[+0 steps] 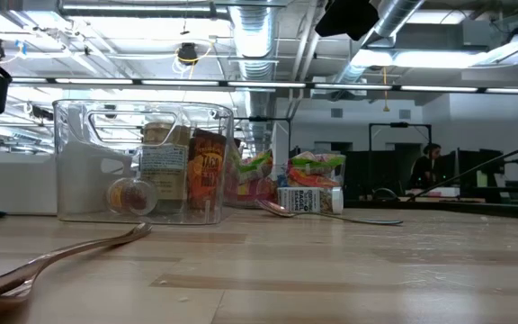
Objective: Pick & Place Food Item
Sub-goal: Put the right blue spoon into the white bin
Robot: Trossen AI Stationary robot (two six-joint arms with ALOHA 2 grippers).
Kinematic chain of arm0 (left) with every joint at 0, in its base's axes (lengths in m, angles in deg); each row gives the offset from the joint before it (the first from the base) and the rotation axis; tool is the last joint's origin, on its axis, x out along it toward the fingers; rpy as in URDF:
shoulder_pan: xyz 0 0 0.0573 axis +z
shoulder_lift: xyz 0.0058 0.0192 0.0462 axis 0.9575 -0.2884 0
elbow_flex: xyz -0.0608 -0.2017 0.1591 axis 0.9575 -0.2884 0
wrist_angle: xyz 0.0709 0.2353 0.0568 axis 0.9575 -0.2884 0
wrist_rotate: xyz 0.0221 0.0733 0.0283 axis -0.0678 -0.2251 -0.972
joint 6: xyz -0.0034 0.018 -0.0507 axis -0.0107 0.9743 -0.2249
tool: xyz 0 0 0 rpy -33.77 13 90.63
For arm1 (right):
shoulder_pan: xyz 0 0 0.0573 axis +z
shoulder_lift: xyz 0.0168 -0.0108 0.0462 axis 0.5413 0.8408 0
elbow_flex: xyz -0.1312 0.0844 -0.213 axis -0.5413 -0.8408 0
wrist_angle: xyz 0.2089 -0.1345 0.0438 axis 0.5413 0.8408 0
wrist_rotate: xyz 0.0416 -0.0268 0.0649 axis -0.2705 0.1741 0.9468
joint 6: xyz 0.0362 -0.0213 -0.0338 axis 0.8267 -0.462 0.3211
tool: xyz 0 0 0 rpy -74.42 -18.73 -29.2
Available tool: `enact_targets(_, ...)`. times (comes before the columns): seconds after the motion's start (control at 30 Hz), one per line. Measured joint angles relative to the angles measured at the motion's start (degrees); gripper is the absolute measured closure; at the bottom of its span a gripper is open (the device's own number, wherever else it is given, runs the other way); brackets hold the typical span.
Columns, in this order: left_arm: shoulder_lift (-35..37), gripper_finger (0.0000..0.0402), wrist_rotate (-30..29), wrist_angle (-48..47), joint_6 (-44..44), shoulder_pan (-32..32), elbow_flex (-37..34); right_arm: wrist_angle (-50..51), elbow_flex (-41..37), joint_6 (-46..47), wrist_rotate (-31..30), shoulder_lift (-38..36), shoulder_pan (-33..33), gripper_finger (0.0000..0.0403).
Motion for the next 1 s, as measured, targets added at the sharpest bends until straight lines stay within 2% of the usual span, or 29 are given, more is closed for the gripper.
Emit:
enact_targets(0.53,-1.27,0.0391,5.68,-1.18,2.88,0.06,0.05,0.16,0.0,0.0,0.0,0.0,0.0,0.0107)
enact_targets(0.83,-0.8,0.0398,4.96,-1.41,3.71,-0.66,0.55,0.48,0.0,0.02,0.0,0.0,0.0,0.0107)
enact_targets(1.0,1.28,0.0398,9.09,0.2,4.45,-3.79,1.28,0.48,0.0,0.02,0.0,0.0,0.0,0.0107)
